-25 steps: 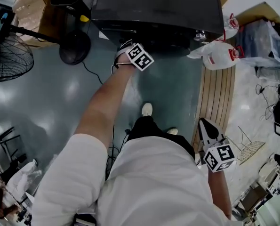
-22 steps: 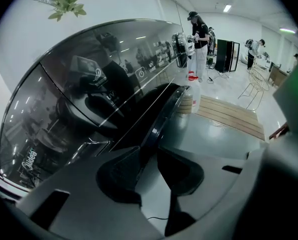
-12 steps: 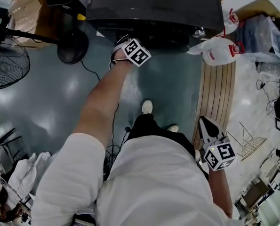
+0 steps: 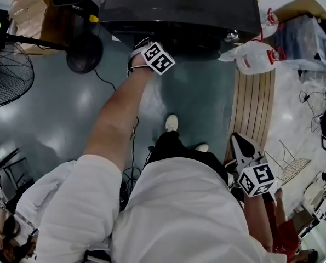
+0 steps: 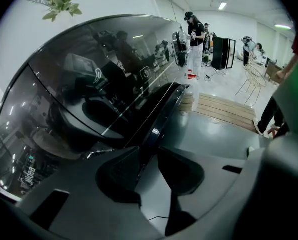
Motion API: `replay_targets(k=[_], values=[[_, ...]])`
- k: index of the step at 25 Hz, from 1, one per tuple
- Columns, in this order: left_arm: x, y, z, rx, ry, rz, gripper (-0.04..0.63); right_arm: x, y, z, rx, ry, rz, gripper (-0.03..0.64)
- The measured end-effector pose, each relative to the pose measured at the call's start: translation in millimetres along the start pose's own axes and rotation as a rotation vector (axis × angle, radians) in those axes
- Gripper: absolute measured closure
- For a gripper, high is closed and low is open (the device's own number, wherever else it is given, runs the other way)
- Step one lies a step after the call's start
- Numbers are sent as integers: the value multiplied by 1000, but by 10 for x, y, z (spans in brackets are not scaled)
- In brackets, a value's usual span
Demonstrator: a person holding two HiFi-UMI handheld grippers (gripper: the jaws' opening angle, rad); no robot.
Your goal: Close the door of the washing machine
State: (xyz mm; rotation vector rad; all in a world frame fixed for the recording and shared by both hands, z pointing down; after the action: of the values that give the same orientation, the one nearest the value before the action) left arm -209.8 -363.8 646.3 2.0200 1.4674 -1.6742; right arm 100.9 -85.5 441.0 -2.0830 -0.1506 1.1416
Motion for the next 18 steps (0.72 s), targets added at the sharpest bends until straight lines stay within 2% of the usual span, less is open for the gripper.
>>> replay_targets(k=[12,18], values=[[65,-13,7,25,16,29,480,60,13,-6,19,3,-22,597],[311,-3,-17,87,13,-19,479,56,21,26,31,11,-51,597]])
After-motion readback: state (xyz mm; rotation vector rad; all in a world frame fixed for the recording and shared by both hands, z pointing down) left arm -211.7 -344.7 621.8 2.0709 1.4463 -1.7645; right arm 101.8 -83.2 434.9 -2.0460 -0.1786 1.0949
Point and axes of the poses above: the fingertips, and each gripper's own axes: x backward along the fingers, z to its left, y out of its top, the point moved 5 cm from there along x, backward along the fingers, and after that the axes turned 4 degrees about y, right-handed, at the moved point
